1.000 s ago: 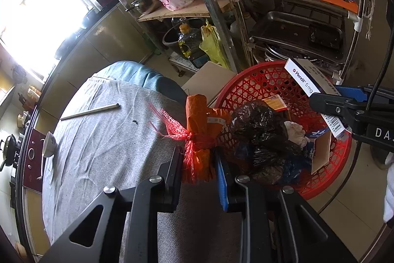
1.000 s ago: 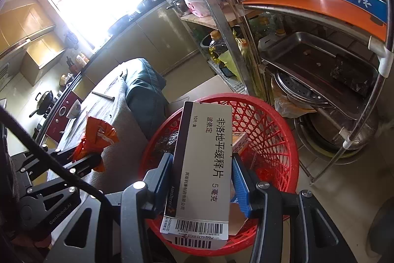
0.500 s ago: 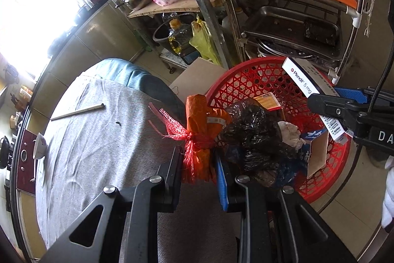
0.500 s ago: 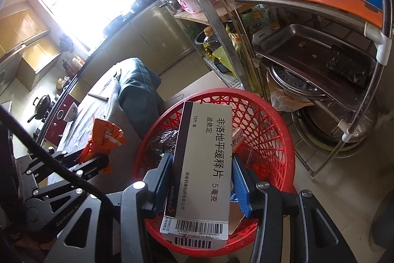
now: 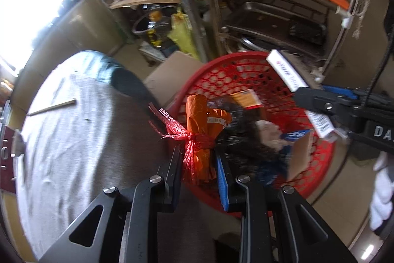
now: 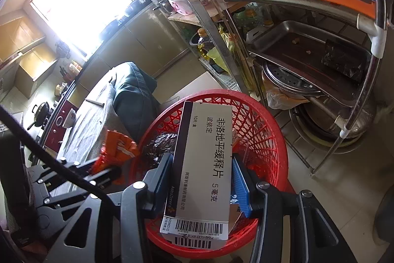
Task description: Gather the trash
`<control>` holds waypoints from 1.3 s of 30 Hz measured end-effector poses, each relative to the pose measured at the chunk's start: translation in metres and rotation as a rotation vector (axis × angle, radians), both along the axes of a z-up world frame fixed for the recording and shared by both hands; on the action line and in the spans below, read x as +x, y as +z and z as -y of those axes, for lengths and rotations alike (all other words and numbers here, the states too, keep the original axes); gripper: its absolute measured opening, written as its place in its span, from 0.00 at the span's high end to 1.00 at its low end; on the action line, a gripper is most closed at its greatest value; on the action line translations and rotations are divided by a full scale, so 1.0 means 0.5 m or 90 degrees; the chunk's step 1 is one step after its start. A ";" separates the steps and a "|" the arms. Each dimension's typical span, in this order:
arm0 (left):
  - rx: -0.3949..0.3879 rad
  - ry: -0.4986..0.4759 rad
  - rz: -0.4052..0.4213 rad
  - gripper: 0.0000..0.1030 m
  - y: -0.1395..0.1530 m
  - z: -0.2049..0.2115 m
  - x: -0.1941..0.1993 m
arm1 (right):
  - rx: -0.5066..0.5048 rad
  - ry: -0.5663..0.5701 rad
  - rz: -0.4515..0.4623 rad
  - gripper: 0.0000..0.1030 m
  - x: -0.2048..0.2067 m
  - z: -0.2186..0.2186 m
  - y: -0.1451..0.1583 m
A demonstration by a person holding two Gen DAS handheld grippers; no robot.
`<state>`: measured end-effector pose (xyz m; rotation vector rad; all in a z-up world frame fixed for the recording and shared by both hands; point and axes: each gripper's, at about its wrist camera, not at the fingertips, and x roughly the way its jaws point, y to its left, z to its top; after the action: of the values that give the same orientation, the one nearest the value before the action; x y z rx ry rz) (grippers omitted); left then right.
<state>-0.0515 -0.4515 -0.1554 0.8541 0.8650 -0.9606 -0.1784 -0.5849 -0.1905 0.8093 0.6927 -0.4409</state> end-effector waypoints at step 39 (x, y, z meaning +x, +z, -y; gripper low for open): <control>-0.191 0.372 0.161 0.32 0.257 -0.539 0.179 | -0.177 0.297 0.072 0.48 0.225 -0.406 0.227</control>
<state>0.0378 -0.1818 -0.0271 0.4113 0.6723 -0.4385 -0.0659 -0.3817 -0.0767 0.3872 0.6729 -0.0636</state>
